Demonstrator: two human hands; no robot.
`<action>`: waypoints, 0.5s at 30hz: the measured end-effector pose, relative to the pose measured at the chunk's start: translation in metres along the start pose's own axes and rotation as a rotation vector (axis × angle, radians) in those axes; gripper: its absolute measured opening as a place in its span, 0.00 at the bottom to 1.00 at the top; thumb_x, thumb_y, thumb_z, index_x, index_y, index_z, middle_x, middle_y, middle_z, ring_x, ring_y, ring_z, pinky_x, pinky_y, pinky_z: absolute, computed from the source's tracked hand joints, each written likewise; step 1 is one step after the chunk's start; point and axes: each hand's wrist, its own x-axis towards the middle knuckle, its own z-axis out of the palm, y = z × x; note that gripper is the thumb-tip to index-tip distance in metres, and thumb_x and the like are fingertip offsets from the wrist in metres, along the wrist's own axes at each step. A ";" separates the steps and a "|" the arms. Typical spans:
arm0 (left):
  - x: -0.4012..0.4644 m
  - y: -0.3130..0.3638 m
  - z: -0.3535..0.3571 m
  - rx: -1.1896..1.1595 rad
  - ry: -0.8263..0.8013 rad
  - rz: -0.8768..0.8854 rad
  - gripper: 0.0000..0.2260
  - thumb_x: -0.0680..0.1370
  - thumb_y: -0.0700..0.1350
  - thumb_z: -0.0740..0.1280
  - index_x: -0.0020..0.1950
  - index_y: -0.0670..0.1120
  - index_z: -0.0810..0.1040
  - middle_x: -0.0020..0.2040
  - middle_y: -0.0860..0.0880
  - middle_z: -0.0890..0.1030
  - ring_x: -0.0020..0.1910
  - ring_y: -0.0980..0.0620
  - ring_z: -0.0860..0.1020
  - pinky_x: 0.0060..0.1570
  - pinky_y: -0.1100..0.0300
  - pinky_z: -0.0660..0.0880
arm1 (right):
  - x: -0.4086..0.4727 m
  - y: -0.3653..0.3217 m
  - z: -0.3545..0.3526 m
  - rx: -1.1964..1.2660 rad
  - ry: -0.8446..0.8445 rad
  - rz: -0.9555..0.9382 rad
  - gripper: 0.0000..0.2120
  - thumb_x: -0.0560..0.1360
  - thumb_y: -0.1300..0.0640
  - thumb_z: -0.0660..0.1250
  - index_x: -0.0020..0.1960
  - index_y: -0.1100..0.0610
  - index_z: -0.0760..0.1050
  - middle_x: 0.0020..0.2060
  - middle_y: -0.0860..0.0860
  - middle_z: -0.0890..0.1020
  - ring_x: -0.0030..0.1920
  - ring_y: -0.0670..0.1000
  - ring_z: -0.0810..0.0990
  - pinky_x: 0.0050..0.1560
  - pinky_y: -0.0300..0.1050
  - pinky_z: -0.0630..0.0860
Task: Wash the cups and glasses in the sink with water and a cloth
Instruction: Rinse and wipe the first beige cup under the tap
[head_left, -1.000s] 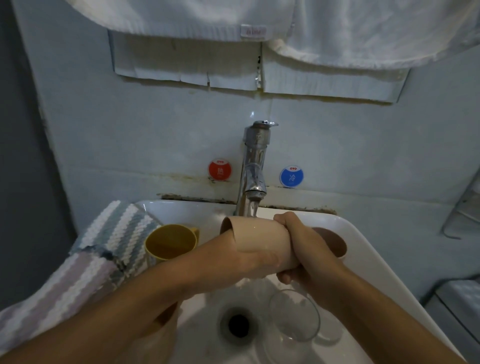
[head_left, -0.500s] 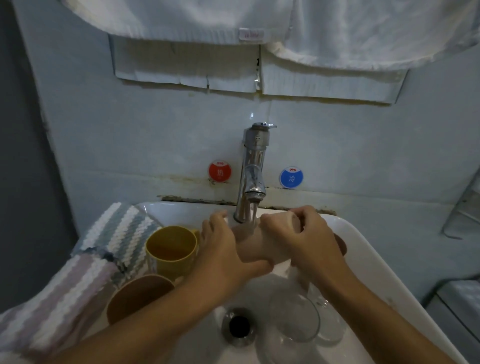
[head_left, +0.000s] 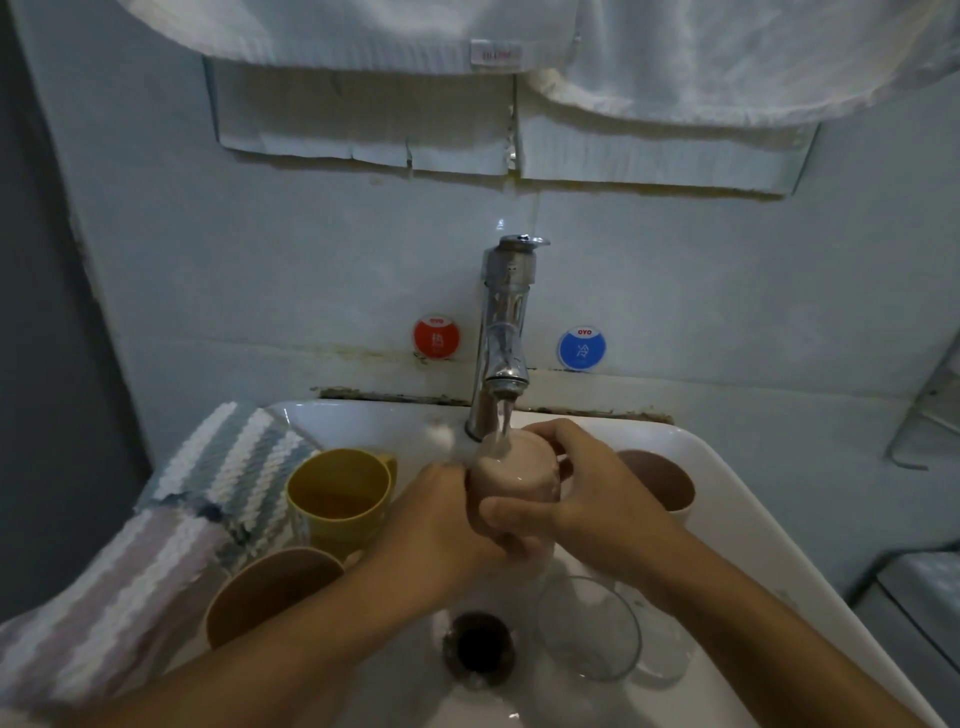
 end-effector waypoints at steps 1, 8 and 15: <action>0.001 -0.001 0.000 -0.038 -0.001 -0.016 0.21 0.68 0.49 0.77 0.59 0.52 0.77 0.51 0.53 0.83 0.50 0.55 0.81 0.52 0.53 0.81 | 0.001 0.001 0.000 -0.007 -0.006 -0.003 0.33 0.61 0.43 0.81 0.59 0.39 0.67 0.55 0.41 0.76 0.50 0.42 0.76 0.39 0.32 0.73; 0.001 -0.002 0.001 -0.081 -0.019 0.006 0.35 0.56 0.59 0.77 0.63 0.56 0.75 0.54 0.55 0.82 0.53 0.56 0.81 0.53 0.53 0.81 | 0.003 0.005 0.001 -0.034 -0.021 -0.060 0.33 0.63 0.48 0.81 0.63 0.40 0.69 0.59 0.42 0.76 0.53 0.41 0.75 0.40 0.30 0.71; 0.001 -0.004 0.000 -0.067 0.043 -0.002 0.30 0.66 0.46 0.79 0.63 0.56 0.69 0.57 0.56 0.78 0.54 0.57 0.78 0.56 0.52 0.79 | 0.002 0.001 -0.002 0.040 -0.088 -0.093 0.24 0.69 0.55 0.77 0.56 0.39 0.70 0.48 0.35 0.77 0.45 0.26 0.74 0.36 0.21 0.70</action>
